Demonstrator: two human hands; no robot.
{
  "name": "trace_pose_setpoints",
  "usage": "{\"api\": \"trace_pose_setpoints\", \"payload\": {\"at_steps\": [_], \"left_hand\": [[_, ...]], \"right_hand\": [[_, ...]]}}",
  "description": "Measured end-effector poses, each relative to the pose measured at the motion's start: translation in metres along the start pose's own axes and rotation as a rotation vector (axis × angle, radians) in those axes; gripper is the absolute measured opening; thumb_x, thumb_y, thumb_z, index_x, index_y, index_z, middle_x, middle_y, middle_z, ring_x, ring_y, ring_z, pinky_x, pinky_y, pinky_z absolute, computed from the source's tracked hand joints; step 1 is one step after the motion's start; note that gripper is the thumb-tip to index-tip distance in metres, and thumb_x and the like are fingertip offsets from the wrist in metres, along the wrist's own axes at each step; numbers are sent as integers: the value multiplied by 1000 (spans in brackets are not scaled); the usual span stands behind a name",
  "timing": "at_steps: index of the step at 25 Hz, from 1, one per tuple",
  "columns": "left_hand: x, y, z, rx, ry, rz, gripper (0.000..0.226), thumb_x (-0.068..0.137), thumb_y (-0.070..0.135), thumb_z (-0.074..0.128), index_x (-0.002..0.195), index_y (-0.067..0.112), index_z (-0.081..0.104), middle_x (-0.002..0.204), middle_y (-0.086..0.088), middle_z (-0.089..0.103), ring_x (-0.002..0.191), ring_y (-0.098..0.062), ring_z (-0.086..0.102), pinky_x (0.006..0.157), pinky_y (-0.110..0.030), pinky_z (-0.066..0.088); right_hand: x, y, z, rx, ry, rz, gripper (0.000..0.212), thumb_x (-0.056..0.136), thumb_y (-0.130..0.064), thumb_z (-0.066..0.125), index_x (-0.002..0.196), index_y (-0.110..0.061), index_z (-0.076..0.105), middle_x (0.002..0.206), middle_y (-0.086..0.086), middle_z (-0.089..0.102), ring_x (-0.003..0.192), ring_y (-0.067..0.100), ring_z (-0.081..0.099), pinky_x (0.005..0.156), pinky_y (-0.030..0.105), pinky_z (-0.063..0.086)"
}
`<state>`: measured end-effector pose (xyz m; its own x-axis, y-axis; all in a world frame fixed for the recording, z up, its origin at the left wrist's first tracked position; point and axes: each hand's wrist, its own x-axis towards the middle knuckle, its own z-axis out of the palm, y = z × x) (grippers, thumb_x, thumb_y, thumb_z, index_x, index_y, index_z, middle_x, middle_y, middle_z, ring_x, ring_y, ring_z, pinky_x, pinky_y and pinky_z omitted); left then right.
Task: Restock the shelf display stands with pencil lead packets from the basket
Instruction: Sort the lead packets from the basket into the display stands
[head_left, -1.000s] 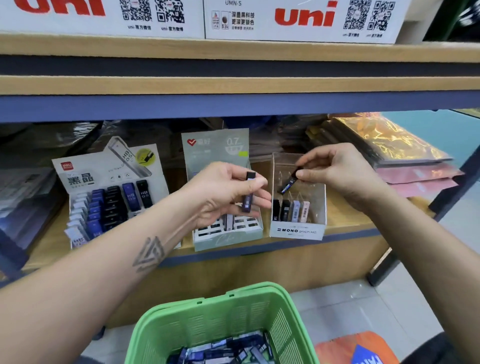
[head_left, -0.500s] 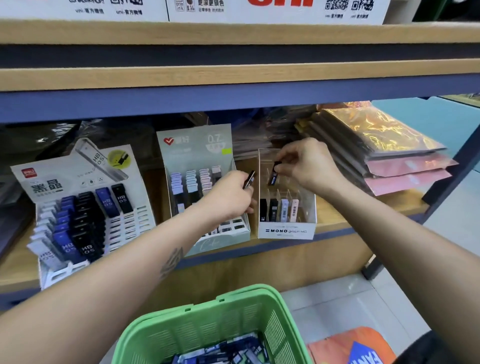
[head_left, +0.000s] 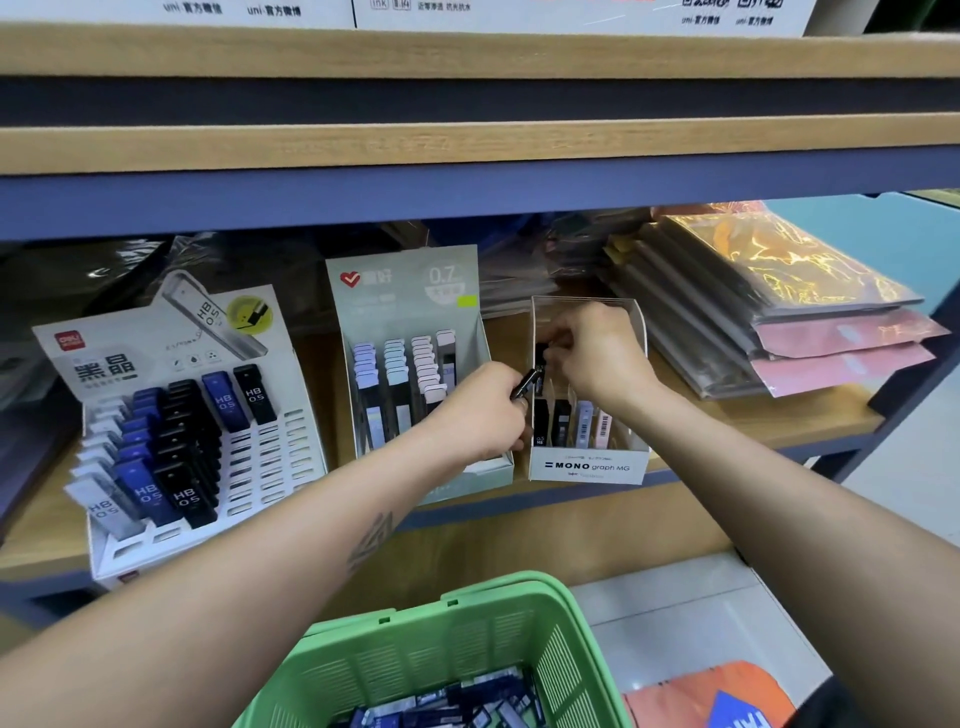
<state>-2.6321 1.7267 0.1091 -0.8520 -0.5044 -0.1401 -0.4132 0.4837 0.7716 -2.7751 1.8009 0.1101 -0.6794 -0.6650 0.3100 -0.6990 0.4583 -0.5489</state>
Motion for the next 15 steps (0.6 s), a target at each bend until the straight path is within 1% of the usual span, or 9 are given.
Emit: {"api": "trace_pose_setpoints", "payload": {"at_steps": [2,4,5,7,9,11,12,13,15], "left_hand": [[2,-3,0,-22,3,1,19,105,11,42,112,10,59,93,-12,74,84,-23,75,53,-25,52],[4,-6,1,-94,5,9,22,105,8,43,122,7,56,89,-11,72,85,-25,75,72,-39,62],[4,-7,0,-137,10,14,29,105,7,43,132,4,51,88,-10,69,86,-27,75,80,-45,61],[2,-6,-1,-218,32,20,37,104,4,43,141,3,40,87,-10,66,88,-31,74,86,-48,59],[-4,-1,-3,-361,38,22,25,105,2,42,130,5,41,91,-19,66,89,-35,74,85,-45,60],[-11,4,-7,-493,22,13,8,105,2,42,108,4,50,95,-26,68,88,-35,74,79,-37,62],[-13,6,-8,-547,10,9,10,105,1,43,105,-1,54,94,-28,69,86,-34,74,77,-34,62],[-14,5,-9,-619,-1,1,14,104,0,45,109,-8,55,92,-28,69,83,-32,74,75,-33,63],[-17,4,-11,-755,-26,-47,21,101,-4,48,120,-13,51,91,-29,70,80,-31,74,73,-33,63]], "right_hand": [[-2,-1,2,-54,19,-31,21,88,-3,65,102,-15,74,86,6,71,83,26,69,79,37,58],[-5,-2,3,-134,52,-59,16,88,-4,63,102,-11,67,91,12,71,86,33,67,78,44,58],[-6,-3,1,-172,73,-67,13,88,-4,62,100,-11,65,92,13,70,86,35,66,77,45,57],[-8,-8,-6,-155,109,-75,9,88,-8,64,95,-12,67,90,10,71,83,31,67,74,44,58],[-12,-19,-21,142,47,-24,4,90,-13,69,93,-12,72,84,10,73,74,22,70,70,40,60],[-20,-27,-35,472,-168,79,8,92,-15,72,95,-8,74,84,15,75,67,18,71,64,31,59],[-24,-28,-39,528,-251,92,7,91,-12,73,96,-7,75,82,15,75,66,17,70,63,28,58],[-28,-28,-41,556,-290,101,7,89,-8,74,95,-6,75,78,13,75,64,17,70,63,26,58],[-29,-23,-43,607,-262,132,7,87,-2,75,94,-4,74,72,8,74,61,14,68,61,25,56]]}}
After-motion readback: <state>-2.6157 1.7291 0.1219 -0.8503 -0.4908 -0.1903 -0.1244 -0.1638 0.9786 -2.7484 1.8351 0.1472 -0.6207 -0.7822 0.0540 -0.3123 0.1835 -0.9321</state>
